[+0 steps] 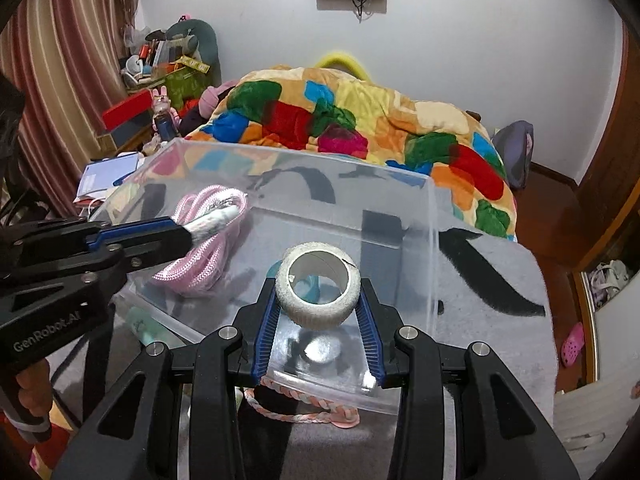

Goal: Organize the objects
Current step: 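Grasp the white toothpaste tube with the left tool while the right tool grasps the clear tape roll, then release the toothpaste tube and clear tape into the box with both tools, then grasp the mint-green tube with the left tool while the right tool grasps the white pill bottle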

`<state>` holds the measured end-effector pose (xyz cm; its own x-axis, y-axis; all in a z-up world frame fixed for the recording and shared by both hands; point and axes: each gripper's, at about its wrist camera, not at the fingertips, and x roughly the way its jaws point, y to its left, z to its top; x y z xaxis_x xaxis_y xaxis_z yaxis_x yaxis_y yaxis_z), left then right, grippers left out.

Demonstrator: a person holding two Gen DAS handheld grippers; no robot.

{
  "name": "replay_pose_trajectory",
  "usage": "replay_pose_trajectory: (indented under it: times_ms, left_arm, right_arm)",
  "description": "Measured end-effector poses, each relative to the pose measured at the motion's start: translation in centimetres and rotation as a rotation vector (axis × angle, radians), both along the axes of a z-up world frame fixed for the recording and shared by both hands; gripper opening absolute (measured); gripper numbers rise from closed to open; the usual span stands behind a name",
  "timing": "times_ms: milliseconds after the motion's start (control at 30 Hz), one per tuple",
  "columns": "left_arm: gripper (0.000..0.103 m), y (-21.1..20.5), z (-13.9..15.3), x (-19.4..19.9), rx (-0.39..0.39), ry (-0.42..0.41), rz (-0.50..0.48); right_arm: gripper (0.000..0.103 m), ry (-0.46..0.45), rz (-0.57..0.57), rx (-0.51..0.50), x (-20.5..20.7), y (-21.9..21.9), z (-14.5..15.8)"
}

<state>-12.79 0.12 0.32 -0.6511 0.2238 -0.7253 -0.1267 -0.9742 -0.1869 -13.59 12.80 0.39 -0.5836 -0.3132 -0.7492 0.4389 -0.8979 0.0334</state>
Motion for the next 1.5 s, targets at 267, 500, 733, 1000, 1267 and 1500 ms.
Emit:
replay_pose_trajectory:
  times_ms: [267, 500, 733, 1000, 1267, 1500]
  left_arm:
    - [0.012, 0.2, 0.1, -0.1, -0.001, -0.019, -0.009]
    - [0.047, -1.3, 3.0, 2.2, -0.018, 0.066, 0.04]
    - [0.062, -2.8, 3.5, 5.8, -0.037, 0.101, 0.074]
    - [0.062, -4.0, -0.2, 8.7, -0.048, 0.012, 0.073]
    - [0.062, -3.1, -4.6, 7.3, -0.065, -0.102, 0.055]
    - [0.066, -2.6, -5.9, 6.3, -0.056, -0.134, 0.061]
  right_arm:
    - [0.04, -0.01, 0.002, 0.001, 0.2, 0.1, 0.1]
    - [0.046, 0.056, -0.004, -0.039, 1.9, 1.4, 2.6]
    - [0.046, 0.075, 0.027, -0.073, 5.1, 2.5, 3.7]
    - [0.046, 0.028, 0.07, -0.081, 8.3, 1.8, 1.5]
    - [0.046, -0.079, 0.108, -0.085, 8.0, -0.5, -1.8]
    - [0.036, -0.124, 0.1, -0.052, 6.9, -1.7, -4.0]
